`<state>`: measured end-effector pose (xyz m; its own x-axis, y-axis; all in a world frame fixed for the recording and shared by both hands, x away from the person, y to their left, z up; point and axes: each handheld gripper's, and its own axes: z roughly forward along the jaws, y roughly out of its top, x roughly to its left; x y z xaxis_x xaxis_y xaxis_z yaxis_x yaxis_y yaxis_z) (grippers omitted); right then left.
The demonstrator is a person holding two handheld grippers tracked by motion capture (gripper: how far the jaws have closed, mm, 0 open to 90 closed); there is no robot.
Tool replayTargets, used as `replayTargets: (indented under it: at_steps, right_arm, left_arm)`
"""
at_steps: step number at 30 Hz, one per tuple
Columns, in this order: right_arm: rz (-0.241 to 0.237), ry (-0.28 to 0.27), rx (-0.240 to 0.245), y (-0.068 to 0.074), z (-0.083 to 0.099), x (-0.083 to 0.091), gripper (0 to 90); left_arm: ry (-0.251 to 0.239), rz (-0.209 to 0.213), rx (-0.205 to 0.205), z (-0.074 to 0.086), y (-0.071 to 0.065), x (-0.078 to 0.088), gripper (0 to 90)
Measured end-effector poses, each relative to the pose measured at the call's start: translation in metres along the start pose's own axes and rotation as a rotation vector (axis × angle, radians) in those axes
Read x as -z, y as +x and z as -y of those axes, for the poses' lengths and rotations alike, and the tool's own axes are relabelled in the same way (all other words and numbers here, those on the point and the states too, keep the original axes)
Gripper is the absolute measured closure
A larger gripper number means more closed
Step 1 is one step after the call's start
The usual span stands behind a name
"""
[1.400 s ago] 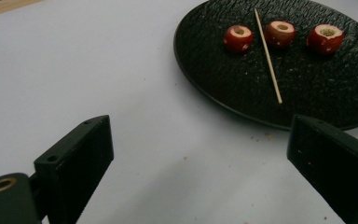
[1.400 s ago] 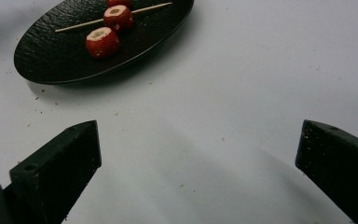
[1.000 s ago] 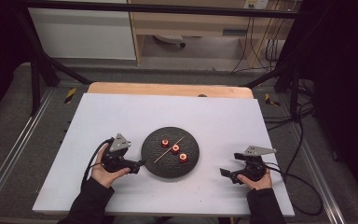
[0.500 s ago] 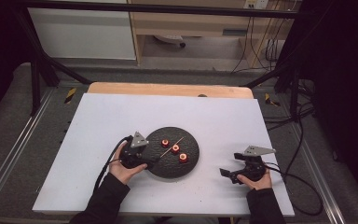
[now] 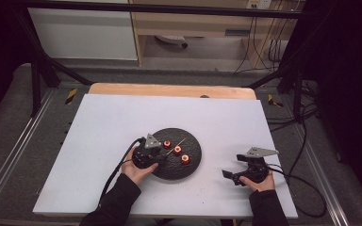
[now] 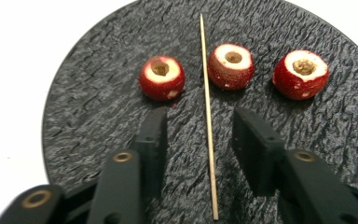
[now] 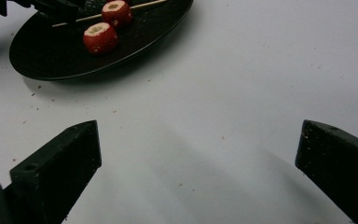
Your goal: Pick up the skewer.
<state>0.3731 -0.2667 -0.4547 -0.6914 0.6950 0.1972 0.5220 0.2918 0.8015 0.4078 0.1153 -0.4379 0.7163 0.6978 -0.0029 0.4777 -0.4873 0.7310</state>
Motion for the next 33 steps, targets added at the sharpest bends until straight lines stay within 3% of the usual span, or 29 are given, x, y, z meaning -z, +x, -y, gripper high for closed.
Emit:
replayTargets:
  at_steps: [8,21,33]
  right_arm:
    - [-0.004,-0.002,-0.003,0.0001,-0.0001,0.0006,0.7]
    - [-0.004,-0.003,-0.002,0.0002,-0.0001,0.0002,0.8]
    - [-0.003,-0.002,0.001,0.0003,-0.0002,0.0001,0.8]
  left_arm:
    - [0.000,-0.008,-0.001,-0.0001,-0.0038,-0.0035,73.4]
    - [-0.005,-0.011,0.026,0.0023,-0.0065,-0.0074,85.6]
    - [-0.035,-0.002,0.048,0.0029,-0.0051,-0.0022,87.8]
